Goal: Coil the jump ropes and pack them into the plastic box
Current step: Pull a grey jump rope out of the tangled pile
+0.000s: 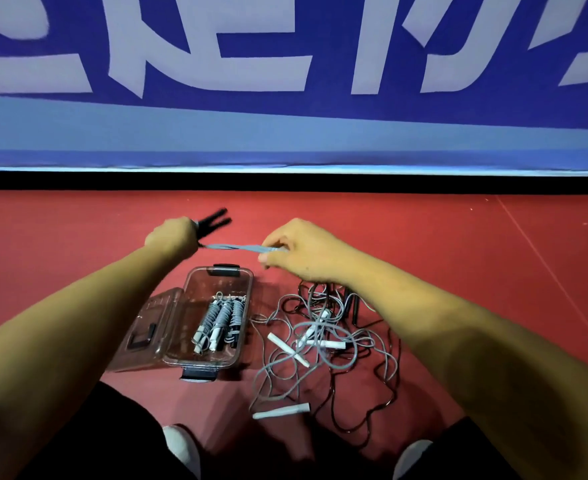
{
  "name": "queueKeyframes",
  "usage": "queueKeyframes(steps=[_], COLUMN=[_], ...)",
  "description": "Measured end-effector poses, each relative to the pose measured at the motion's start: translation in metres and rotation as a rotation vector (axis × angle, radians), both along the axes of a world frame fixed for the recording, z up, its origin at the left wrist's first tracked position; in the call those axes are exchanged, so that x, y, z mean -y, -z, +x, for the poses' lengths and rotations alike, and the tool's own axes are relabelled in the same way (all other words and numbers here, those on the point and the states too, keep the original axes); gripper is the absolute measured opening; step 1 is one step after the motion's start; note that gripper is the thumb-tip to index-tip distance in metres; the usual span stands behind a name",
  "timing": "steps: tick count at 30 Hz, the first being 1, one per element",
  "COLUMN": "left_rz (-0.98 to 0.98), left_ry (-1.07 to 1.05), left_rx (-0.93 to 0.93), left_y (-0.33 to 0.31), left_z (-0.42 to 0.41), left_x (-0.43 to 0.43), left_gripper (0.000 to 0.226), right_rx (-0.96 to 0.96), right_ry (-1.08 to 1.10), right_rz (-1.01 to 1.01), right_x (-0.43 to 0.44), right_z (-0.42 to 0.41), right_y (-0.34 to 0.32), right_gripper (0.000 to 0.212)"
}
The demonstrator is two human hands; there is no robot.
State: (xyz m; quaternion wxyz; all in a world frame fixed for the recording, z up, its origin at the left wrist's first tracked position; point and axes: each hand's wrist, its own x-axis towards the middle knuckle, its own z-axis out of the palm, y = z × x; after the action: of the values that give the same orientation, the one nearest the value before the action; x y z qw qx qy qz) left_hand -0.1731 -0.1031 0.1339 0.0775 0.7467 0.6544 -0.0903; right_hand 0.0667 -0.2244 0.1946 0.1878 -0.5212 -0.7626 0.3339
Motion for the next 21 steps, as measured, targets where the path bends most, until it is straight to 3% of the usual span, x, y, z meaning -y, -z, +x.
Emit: queueKeyframes(steps=[3,8,11,13,17,21], left_rz=[-0.118,-0.399,-0.428,-0.434,-0.51,-0.537], left_ry=[0.104,0.543,0.776,0.845,0.915,0.655], left_rx=[-0.25,-0.368,-0.355,-0.229,0.295,0.82], left_y=[0.014,0.02,0.015,0.009,-0.009,-0.04], left_z=[0.018,0.053,0.079,0.087,0.095,0.1], left_x=[0.023,0.058,0.08,0.085,0.09,0.095], left_gripper=[0.031,0.035,0.026,0.021,0.014,0.031], right_rx=[-0.015,-0.011,-0.031,-0.043,-0.041,-0.058], right_ry=[0.139,0.334,0.446,0.518,0.617,0.673], right_rz=[0.04,0.051,0.03,0.001,-0.046,-0.2], right_x=[-0.014,-0.036,-0.045,-0.05,-0.053,-0.049], right_z=[0.016,0.045,0.059,0.066,0.074,0.081], right_y=[0.003,0.018,0.029,0.038,0.047,0.048], right_gripper=[0.017,0.016,0.014,0.013,0.014,0.02])
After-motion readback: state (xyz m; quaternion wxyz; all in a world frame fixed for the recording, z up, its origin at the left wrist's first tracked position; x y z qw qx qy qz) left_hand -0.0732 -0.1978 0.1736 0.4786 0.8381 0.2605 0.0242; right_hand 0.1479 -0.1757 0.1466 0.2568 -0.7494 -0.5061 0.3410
